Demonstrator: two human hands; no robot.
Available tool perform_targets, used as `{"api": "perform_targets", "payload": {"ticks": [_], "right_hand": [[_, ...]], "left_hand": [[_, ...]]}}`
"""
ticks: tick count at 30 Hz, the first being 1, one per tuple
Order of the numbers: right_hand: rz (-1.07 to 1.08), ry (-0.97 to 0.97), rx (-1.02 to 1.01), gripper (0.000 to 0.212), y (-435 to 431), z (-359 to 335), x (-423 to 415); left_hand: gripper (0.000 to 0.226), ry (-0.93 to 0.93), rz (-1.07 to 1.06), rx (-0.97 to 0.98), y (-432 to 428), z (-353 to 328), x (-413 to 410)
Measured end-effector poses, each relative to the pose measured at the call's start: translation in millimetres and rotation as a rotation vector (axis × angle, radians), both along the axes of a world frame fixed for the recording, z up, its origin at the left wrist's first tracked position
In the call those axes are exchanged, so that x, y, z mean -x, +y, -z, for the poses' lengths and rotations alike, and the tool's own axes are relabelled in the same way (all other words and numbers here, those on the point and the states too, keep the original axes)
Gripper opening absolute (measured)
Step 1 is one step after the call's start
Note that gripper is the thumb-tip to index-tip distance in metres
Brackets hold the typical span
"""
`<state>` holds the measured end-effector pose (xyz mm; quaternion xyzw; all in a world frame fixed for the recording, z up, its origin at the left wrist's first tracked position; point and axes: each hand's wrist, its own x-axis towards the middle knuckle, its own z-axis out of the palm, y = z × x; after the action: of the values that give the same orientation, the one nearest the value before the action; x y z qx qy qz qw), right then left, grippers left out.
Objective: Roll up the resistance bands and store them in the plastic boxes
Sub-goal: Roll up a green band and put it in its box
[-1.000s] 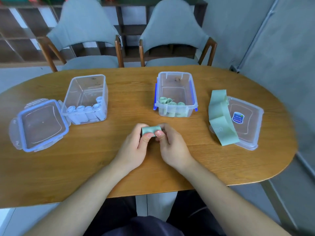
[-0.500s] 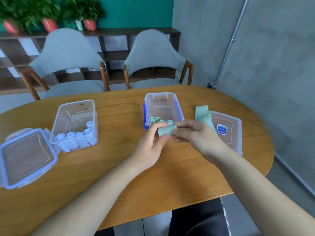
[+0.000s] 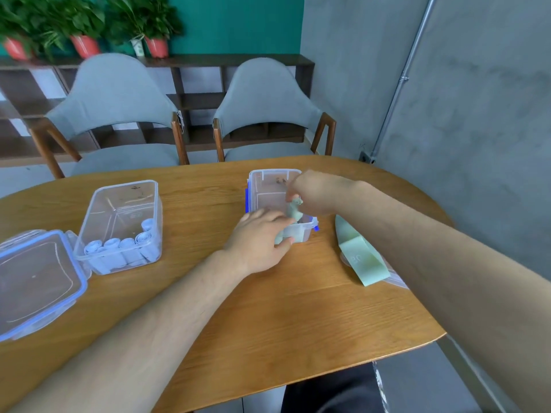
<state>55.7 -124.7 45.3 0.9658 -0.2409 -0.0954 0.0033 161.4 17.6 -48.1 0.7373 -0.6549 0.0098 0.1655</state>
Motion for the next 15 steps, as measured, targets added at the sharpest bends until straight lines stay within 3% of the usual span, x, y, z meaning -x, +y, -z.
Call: {"api": "perform_targets", "payload": {"ticks": [5,15], "right_hand": [[-0.025,0.127,0.017,0.049,-1.2,2.2,-1.2],[0.032,0.173,-0.070,0.037,-5.6,4.1,-1.4]], "left_hand": [[0.042,-0.026,-0.010,0.031,-2.3,-2.2,0.7],[0.039,0.010,-0.009,0.010,-7.1,-1.2,1.9]]}}
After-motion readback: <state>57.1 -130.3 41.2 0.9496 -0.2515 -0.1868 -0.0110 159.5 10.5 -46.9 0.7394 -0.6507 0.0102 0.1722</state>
